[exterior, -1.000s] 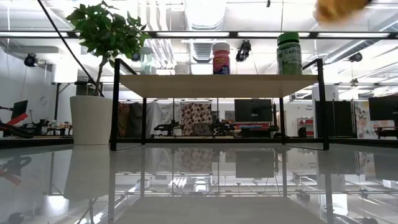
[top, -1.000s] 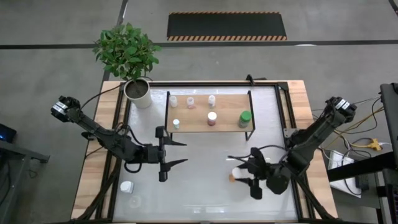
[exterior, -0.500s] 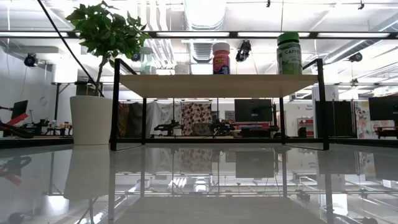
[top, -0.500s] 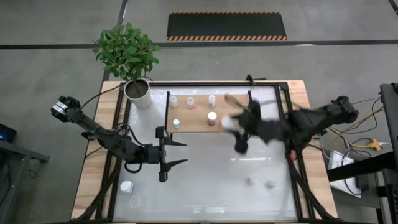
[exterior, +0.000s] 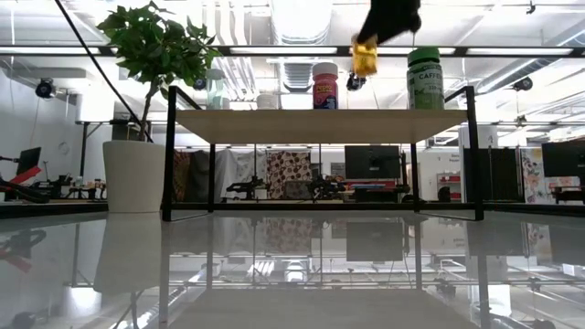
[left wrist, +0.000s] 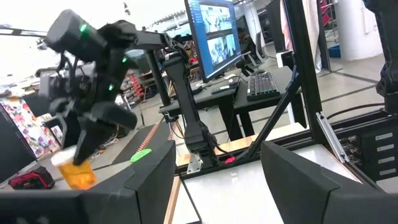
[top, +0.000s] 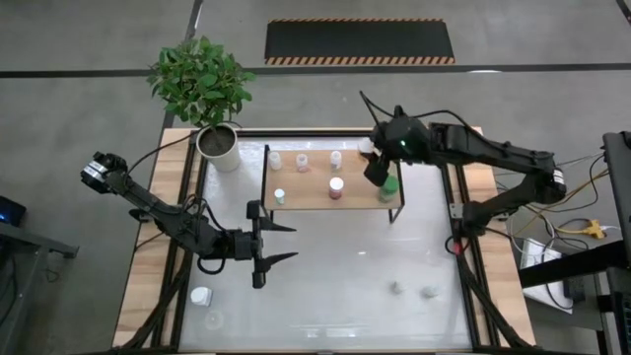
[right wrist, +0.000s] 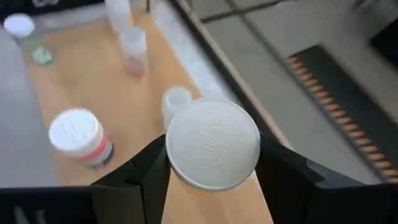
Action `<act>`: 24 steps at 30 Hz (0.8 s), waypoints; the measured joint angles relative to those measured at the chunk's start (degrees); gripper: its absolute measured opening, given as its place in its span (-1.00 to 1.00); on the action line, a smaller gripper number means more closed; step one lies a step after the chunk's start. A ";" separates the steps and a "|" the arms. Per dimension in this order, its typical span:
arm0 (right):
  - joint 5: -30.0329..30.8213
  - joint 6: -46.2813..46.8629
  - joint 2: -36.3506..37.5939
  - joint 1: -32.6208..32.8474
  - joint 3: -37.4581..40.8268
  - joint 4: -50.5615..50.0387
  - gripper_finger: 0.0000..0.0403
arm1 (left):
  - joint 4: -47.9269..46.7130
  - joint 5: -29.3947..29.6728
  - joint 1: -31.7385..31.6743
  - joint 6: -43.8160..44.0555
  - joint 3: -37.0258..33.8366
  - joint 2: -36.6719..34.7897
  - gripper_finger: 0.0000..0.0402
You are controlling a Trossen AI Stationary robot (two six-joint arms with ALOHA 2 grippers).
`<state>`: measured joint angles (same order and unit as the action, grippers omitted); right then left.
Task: Pick and place medicine bottles onto shelf by color
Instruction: Put the orange transparent pill bottle on the shelf
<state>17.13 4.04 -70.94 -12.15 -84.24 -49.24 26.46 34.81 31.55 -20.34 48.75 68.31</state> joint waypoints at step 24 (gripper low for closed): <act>-11.24 -4.94 -4.80 -13.04 7.03 0.35 -0.03 | 0.04 0.00 -0.04 -1.51 0.00 0.00 0.09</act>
<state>5.89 -0.90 -75.74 -25.19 -77.21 -48.89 26.50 34.81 31.51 -21.86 48.75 68.31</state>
